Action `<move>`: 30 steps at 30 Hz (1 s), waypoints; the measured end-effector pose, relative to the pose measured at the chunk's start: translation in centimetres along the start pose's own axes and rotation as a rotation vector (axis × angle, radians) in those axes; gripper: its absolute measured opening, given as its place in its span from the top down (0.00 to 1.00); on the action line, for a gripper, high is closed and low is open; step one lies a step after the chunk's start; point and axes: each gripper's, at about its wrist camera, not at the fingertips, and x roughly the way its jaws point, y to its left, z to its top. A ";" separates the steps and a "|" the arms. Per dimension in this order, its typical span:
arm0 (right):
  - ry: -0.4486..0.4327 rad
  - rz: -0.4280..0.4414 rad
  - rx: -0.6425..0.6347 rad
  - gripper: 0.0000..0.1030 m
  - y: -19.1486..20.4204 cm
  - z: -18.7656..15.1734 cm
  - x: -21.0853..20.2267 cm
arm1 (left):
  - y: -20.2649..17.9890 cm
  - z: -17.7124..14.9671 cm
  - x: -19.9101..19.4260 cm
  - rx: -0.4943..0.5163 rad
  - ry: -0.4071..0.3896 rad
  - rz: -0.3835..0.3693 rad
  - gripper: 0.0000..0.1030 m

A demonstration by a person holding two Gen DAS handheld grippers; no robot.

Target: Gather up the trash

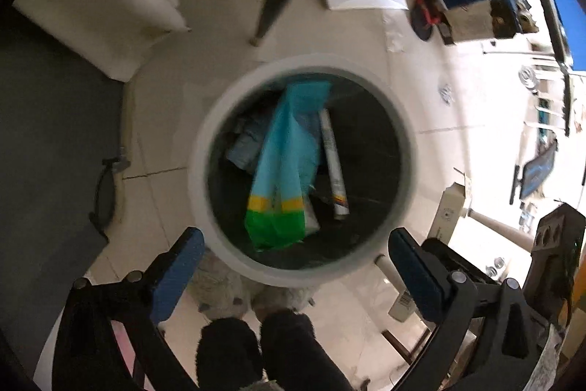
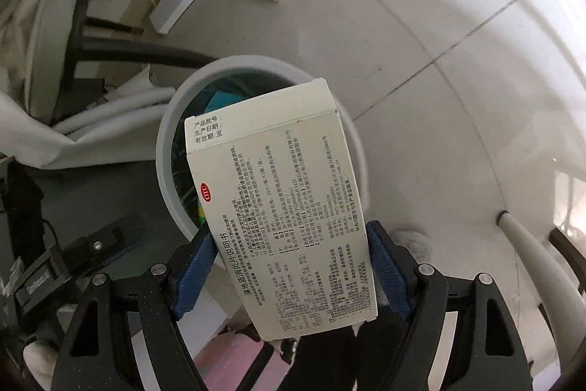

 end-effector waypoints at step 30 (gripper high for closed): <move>-0.156 -0.226 -0.240 0.00 11.6 -15.2 -33.7 | -8.8 -16.8 -32.3 0.173 -0.236 0.254 0.00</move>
